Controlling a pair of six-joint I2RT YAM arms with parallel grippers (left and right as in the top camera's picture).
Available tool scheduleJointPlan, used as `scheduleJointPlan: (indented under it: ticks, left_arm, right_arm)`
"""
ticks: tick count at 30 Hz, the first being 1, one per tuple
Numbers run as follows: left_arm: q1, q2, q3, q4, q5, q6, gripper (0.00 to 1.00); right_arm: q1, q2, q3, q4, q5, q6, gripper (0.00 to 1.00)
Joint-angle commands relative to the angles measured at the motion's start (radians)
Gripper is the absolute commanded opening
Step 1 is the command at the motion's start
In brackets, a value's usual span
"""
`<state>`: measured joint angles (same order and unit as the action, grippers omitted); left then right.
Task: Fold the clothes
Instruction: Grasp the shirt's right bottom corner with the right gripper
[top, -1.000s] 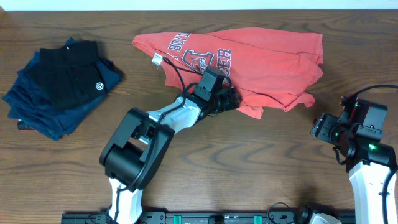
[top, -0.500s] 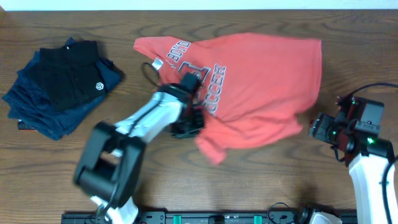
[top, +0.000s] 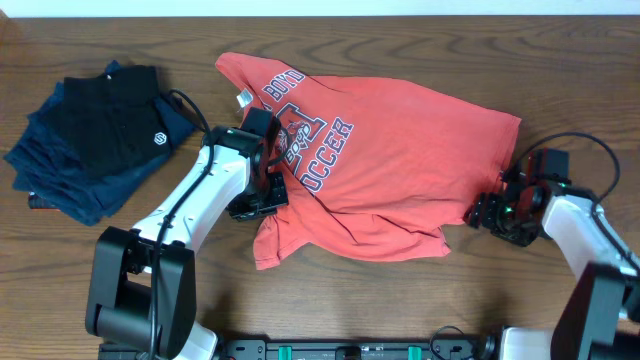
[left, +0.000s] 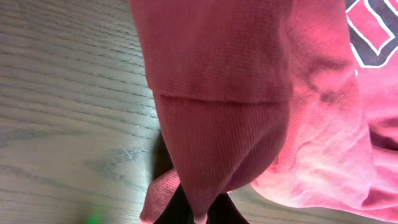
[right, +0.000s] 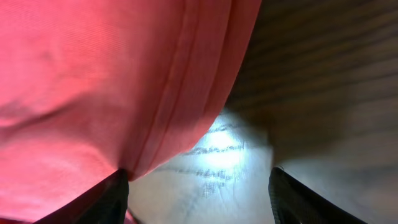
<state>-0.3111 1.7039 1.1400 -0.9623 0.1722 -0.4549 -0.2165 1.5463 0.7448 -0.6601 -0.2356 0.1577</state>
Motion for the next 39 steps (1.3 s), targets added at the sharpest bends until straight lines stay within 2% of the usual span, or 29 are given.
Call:
scheduleJointPlan:
  ticks: [1, 6, 8, 10, 12, 14, 20, 25, 27, 28, 29, 30, 32, 33, 36, 39]
  left_arm:
    - [0.002, 0.004, -0.011, -0.01, -0.028, 0.018, 0.06]
    - [0.002, 0.004, -0.011, -0.031, -0.028, 0.018, 0.07]
    - [0.002, 0.004, -0.011, -0.047, -0.028, 0.018, 0.06]
    - [0.002, 0.004, -0.011, -0.066, -0.028, 0.018, 0.06]
    - [0.002, 0.004, -0.011, -0.084, -0.032, 0.018, 0.06]
    - [0.002, 0.004, -0.011, -0.1, -0.056, 0.018, 0.07]
    - [0.002, 0.004, -0.011, -0.133, -0.14, 0.017, 0.06]
    - [0.002, 0.004, -0.011, -0.127, -0.143, 0.017, 0.06]
    - [0.002, 0.004, -0.011, -0.117, -0.143, 0.017, 0.06]
    - [0.002, 0.004, -0.011, -0.109, -0.143, 0.017, 0.06]
    - [0.002, 0.004, -0.011, -0.102, -0.143, 0.017, 0.07]
    - [0.002, 0.004, -0.011, -0.095, -0.143, 0.017, 0.07]
    - [0.002, 0.004, -0.011, -0.089, -0.143, 0.017, 0.07]
    - [0.002, 0.004, -0.011, -0.089, -0.143, 0.017, 0.07]
    - [0.002, 0.004, -0.011, -0.088, -0.143, 0.017, 0.06]
    - [0.002, 0.004, -0.011, -0.089, -0.144, 0.017, 0.07]
  right_arm:
    - [0.021, 0.06, 0.006, 0.032, -0.029, 0.017, 0.71]
    - [0.056, 0.132, 0.006, 0.148, -0.031, 0.018, 0.7]
    - [0.071, 0.153, 0.006, 0.209, -0.029, 0.018, 0.64]
    - [0.082, 0.174, 0.006, 0.285, -0.015, 0.019, 0.49]
    - [0.089, 0.192, 0.006, 0.361, 0.011, 0.03, 0.17]
    - [0.09, 0.209, 0.006, 0.429, 0.068, 0.069, 0.02]
    - [0.055, 0.219, 0.051, 0.585, 0.302, 0.133, 0.01]
    - [-0.049, 0.219, 0.28, 0.502, 0.303, 0.119, 0.01]
    - [-0.075, 0.219, 0.378, 0.466, 0.258, 0.089, 0.04]
    - [-0.08, 0.219, 0.424, 0.443, 0.243, 0.07, 0.09]
    - [-0.082, 0.219, 0.46, 0.417, 0.238, 0.053, 0.18]
    - [-0.08, 0.219, 0.503, 0.364, 0.234, 0.034, 0.33]
    - [-0.077, 0.219, 0.559, 0.238, 0.234, 0.028, 0.71]
    - [-0.074, 0.219, 0.579, 0.156, 0.235, 0.028, 0.8]
    - [-0.072, 0.219, 0.586, -0.066, 0.231, 0.029, 0.83]
    - [-0.07, 0.222, 0.546, -0.261, 0.191, 0.032, 0.78]
